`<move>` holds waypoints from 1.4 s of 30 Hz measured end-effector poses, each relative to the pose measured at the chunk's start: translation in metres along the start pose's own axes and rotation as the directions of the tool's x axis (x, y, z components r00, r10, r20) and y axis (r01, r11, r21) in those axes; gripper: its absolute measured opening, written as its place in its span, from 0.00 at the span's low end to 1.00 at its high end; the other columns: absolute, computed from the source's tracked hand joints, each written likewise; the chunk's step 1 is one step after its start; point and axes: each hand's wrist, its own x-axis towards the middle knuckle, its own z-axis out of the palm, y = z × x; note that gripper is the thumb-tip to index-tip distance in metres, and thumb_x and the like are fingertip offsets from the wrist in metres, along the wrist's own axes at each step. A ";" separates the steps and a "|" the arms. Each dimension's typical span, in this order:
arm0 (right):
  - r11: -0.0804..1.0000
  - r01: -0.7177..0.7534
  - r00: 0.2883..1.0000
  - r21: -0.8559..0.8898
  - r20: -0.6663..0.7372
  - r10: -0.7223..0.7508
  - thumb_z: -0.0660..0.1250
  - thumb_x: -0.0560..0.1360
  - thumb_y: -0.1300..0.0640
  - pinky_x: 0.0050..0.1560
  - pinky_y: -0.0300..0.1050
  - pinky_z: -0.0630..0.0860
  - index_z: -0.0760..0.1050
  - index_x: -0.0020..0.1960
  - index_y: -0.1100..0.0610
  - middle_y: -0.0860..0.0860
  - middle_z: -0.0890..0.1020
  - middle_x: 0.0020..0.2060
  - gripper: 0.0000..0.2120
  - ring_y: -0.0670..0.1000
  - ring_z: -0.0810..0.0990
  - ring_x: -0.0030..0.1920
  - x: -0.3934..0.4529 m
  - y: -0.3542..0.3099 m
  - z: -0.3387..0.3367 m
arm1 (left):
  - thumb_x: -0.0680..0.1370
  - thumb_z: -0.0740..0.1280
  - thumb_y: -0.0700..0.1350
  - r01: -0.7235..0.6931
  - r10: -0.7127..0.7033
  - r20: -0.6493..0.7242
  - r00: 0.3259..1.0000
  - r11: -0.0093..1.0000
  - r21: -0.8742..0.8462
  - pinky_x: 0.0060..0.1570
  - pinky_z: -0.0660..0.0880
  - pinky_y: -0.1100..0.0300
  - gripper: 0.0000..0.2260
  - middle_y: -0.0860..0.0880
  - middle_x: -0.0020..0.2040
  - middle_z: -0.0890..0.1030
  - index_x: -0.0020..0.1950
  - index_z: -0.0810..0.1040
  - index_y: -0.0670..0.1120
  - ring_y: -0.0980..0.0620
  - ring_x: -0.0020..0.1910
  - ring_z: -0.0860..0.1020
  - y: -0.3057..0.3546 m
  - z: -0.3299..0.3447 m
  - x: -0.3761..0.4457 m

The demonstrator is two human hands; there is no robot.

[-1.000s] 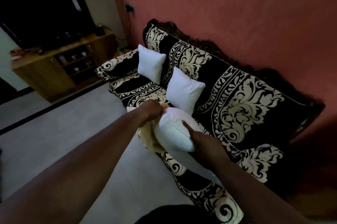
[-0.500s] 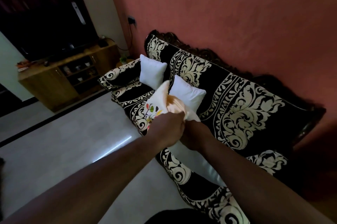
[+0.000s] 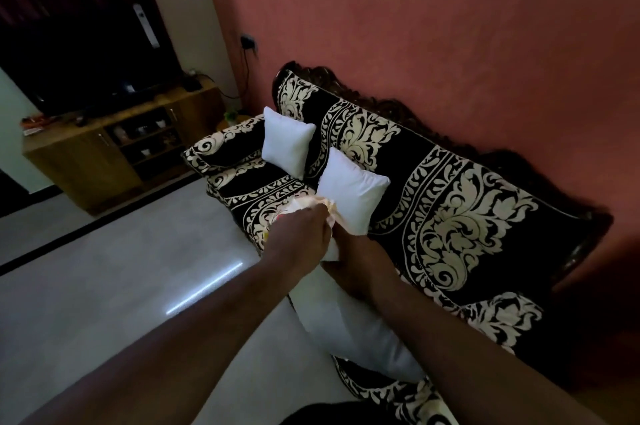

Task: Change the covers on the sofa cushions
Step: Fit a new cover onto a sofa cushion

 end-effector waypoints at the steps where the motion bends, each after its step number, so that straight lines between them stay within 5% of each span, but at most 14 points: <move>1: 0.994 0.039 0.999 -0.099 -0.013 -0.041 0.62 0.78 0.47 0.53 0.52 0.79 0.70 0.71 0.50 0.57 0.84 0.57 0.22 0.63 0.82 0.55 0.002 0.002 0.002 | 0.81 0.61 0.50 -0.002 0.004 0.027 1.000 0.997 -0.080 0.38 0.70 0.55 0.09 0.47 0.46 0.84 0.55 0.78 0.49 0.43 0.44 0.82 0.004 0.001 0.000; 3: 0.955 0.182 0.983 -0.235 0.011 -0.185 0.56 0.80 0.54 0.46 0.53 0.78 0.78 0.60 0.61 0.62 0.84 0.49 0.17 0.65 0.84 0.48 0.003 0.006 -0.002 | 0.80 0.63 0.46 -0.008 0.030 0.074 0.997 0.959 -0.283 0.39 0.71 0.57 0.06 0.49 0.44 0.84 0.55 0.78 0.50 0.47 0.42 0.81 0.015 0.000 -0.003; 5: 0.994 0.082 0.995 -0.076 0.068 -0.077 0.55 0.83 0.58 0.44 0.48 0.79 0.76 0.57 0.61 0.59 0.82 0.47 0.13 0.55 0.85 0.44 0.006 -0.002 -0.014 | 0.79 0.64 0.44 -0.077 0.133 0.100 0.986 0.897 -0.434 0.36 0.68 0.56 0.05 0.51 0.41 0.81 0.55 0.72 0.51 0.50 0.38 0.77 0.025 -0.003 -0.008; 7: 0.938 -0.085 0.995 0.337 -0.022 0.099 0.53 0.85 0.63 0.36 0.37 0.78 0.71 0.46 0.57 0.53 0.76 0.37 0.12 0.44 0.81 0.31 0.008 -0.006 -0.014 | 0.79 0.63 0.45 -0.186 0.290 0.140 0.947 0.847 -0.498 0.36 0.71 0.55 0.07 0.51 0.41 0.79 0.55 0.68 0.53 0.51 0.37 0.77 0.030 -0.006 -0.012; 10: 0.986 0.045 0.943 0.160 -0.334 0.011 0.60 0.77 0.64 0.29 0.46 0.78 0.66 0.37 0.54 0.52 0.70 0.27 0.12 0.54 0.78 0.26 0.012 -0.004 -0.007 | 0.81 0.64 0.47 -0.209 0.289 0.129 0.949 0.878 -0.432 0.37 0.76 0.56 0.08 0.50 0.44 0.80 0.57 0.67 0.53 0.50 0.39 0.78 0.021 -0.015 -0.003; 12: 0.992 0.120 0.963 -0.034 -0.240 -0.125 0.59 0.77 0.55 0.28 0.50 0.77 0.76 0.45 0.60 0.56 0.79 0.30 0.10 0.61 0.80 0.28 0.023 0.003 0.000 | 0.81 0.64 0.52 -0.174 0.172 -0.035 0.985 0.940 -0.294 0.36 0.78 0.55 0.11 0.48 0.47 0.83 0.61 0.69 0.52 0.47 0.40 0.81 0.008 -0.022 0.011; 15: 0.977 0.061 0.964 0.205 -0.266 -0.005 0.60 0.80 0.42 0.38 0.49 0.77 0.71 0.66 0.49 0.52 0.85 0.41 0.18 0.56 0.83 0.37 0.020 -0.010 -0.019 | 0.80 0.63 0.60 -0.174 0.163 -0.226 0.960 0.984 -0.029 0.39 0.77 0.53 0.17 0.49 0.47 0.84 0.61 0.73 0.50 0.45 0.42 0.82 -0.011 -0.028 0.028; 18: 0.962 0.073 0.952 0.262 -0.307 0.011 0.65 0.78 0.41 0.39 0.50 0.78 0.63 0.74 0.45 0.52 0.85 0.42 0.27 0.56 0.83 0.38 0.009 -0.016 -0.018 | 0.82 0.61 0.58 -0.211 0.223 -0.262 0.939 0.975 0.074 0.40 0.75 0.53 0.14 0.49 0.45 0.84 0.56 0.78 0.49 0.43 0.41 0.82 -0.013 -0.027 0.031; 23: 0.965 0.036 0.965 0.259 -0.260 0.033 0.61 0.76 0.54 0.36 0.51 0.78 0.77 0.52 0.65 0.60 0.81 0.37 0.15 0.63 0.83 0.36 0.024 -0.004 -0.011 | 0.82 0.64 0.49 -0.225 0.183 -0.232 0.955 0.959 -0.173 0.29 0.63 0.65 0.09 0.50 0.37 0.83 0.47 0.80 0.47 0.51 0.31 0.79 0.015 -0.021 0.021; 27: 0.788 -0.091 0.956 0.609 -0.168 0.240 0.63 0.80 0.59 0.61 0.61 0.76 0.72 0.63 0.71 0.64 0.80 0.55 0.18 0.66 0.79 0.60 0.035 -0.005 -0.030 | 0.82 0.66 0.49 -0.221 0.174 -0.177 0.969 0.928 -0.299 0.30 0.62 0.67 0.08 0.51 0.36 0.83 0.47 0.81 0.48 0.53 0.33 0.79 0.030 -0.021 0.014; 31: 0.730 0.058 0.969 0.681 -0.215 0.124 0.66 0.78 0.55 0.65 0.54 0.76 0.77 0.66 0.53 0.52 0.83 0.60 0.17 0.53 0.81 0.62 0.041 -0.010 -0.052 | 0.78 0.70 0.54 -0.193 0.126 -0.237 0.963 0.938 -0.287 0.45 0.68 0.60 0.11 0.51 0.48 0.83 0.58 0.79 0.51 0.48 0.48 0.79 0.001 -0.018 0.023; 34: 0.491 0.050 0.969 0.870 -0.162 0.188 0.72 0.77 0.59 0.64 0.56 0.78 0.76 0.68 0.49 0.49 0.84 0.59 0.21 0.51 0.82 0.61 0.038 -0.001 -0.070 | 0.73 0.71 0.65 -0.061 0.007 -0.234 0.972 0.973 -0.224 0.56 0.70 0.52 0.27 0.49 0.61 0.78 0.67 0.74 0.54 0.46 0.60 0.74 -0.041 -0.011 0.032; 39: 0.401 0.058 0.988 0.914 -0.109 0.106 0.73 0.75 0.61 0.64 0.59 0.78 0.76 0.68 0.50 0.52 0.84 0.60 0.23 0.55 0.82 0.62 0.041 0.007 -0.068 | 0.80 0.64 0.55 -0.010 -0.110 -0.330 0.938 0.940 -0.340 0.41 0.71 0.56 0.15 0.44 0.47 0.82 0.57 0.79 0.45 0.40 0.46 0.80 -0.037 -0.004 0.042; 42: 0.481 0.071 0.990 0.874 -0.122 0.076 0.70 0.77 0.65 0.58 0.47 0.78 0.76 0.69 0.53 0.48 0.85 0.58 0.22 0.50 0.83 0.59 0.044 0.004 -0.067 | 0.78 0.59 0.63 0.060 -0.171 -0.235 0.957 0.907 -0.416 0.41 0.69 0.59 0.25 0.45 0.49 0.82 0.63 0.77 0.46 0.45 0.46 0.80 -0.021 -0.001 0.034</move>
